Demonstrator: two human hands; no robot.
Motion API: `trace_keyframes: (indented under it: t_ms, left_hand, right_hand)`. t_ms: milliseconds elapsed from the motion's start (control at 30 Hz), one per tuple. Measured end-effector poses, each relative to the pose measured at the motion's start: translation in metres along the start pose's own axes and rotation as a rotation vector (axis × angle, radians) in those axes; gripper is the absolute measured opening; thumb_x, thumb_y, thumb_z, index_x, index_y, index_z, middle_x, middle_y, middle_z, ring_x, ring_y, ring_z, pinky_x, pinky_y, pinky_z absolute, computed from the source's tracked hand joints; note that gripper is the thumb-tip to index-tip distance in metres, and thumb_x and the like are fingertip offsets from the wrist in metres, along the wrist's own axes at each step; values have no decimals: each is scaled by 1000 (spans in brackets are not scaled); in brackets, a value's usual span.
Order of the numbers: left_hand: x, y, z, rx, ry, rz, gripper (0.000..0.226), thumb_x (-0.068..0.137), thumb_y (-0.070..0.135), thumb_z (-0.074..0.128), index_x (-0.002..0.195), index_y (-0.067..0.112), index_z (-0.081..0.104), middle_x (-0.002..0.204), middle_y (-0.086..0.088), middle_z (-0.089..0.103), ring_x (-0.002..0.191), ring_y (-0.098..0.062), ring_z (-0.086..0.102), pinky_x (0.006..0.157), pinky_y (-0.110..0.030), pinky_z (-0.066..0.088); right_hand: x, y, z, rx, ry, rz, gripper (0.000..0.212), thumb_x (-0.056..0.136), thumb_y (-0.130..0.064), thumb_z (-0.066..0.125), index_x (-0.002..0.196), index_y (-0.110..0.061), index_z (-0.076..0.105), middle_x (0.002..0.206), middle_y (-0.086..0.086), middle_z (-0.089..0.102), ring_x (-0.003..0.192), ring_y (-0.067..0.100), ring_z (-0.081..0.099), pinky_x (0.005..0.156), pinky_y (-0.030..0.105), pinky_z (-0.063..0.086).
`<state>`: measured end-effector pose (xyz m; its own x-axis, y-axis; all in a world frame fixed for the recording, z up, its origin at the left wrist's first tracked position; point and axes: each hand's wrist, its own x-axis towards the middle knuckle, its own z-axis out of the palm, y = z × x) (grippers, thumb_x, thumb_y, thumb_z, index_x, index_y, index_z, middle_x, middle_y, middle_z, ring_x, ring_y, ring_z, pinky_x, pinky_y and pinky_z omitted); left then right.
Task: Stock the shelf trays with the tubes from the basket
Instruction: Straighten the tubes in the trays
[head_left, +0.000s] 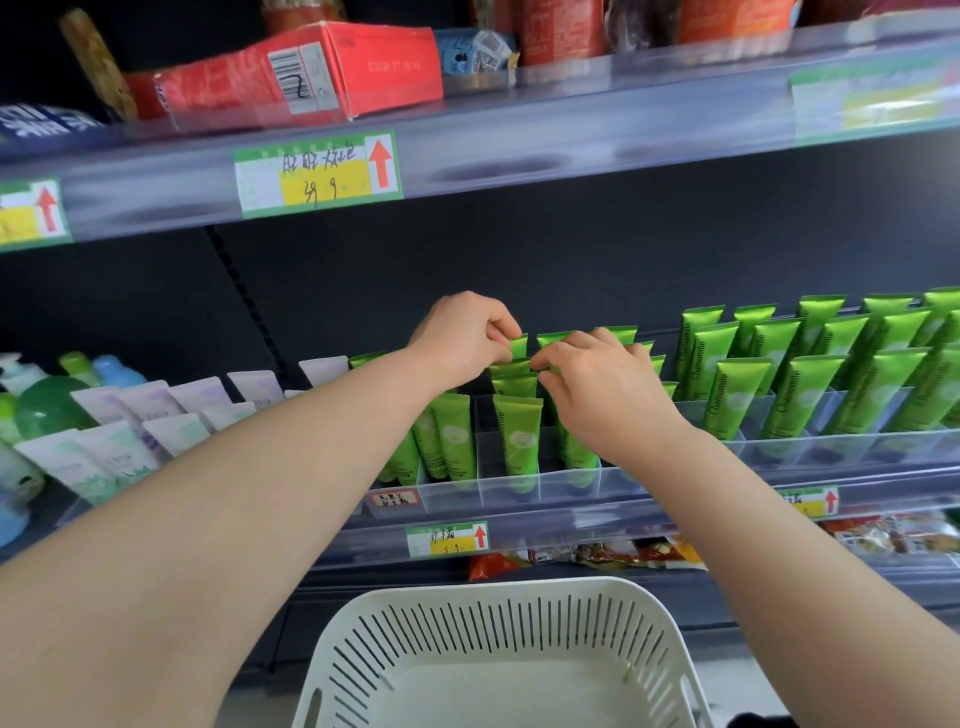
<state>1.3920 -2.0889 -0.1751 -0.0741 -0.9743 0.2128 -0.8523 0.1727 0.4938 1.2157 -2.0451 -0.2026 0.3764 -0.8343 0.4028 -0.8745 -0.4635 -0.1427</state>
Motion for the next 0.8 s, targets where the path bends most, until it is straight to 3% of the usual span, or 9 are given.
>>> trace_keyframes:
  t_ms: [233,400,600,800]
  left_hand:
    - [-11,-24,-38,-23,47,-24,24,75,13,77,87,32,71,76,16,69,75,5,66,78,-29,57]
    - [-28,-45,-51,33,-18,-48,21,73,18,79,84,34,71,71,19,69,70,9,64,78,-28,57]
    - [-42,-55,-52,53,-69,-39,20,76,17,79,91,27,73,77,15,69,77,1,67,80,-30,57]
    - [-46,-51,-52,97,-101,-48,19,76,18,78,91,28,73,79,15,70,81,-3,66,84,-31,55]
  right_hand:
    - [5,-24,1,32,33,-63,26,97,-30,44,117,-28,60,116,-6,60,110,20,47,84,39,37]
    - [14,-50,10,55,-4,-138,25,94,-32,50,117,-28,60,114,-7,63,114,19,46,87,38,34]
    - [19,-67,25,-22,-26,-129,22,95,-31,46,111,-31,63,93,-7,68,104,19,53,85,38,30]
    - [18,-65,24,-67,5,-118,22,94,-28,47,101,-35,67,86,-10,68,101,16,52,87,37,27]
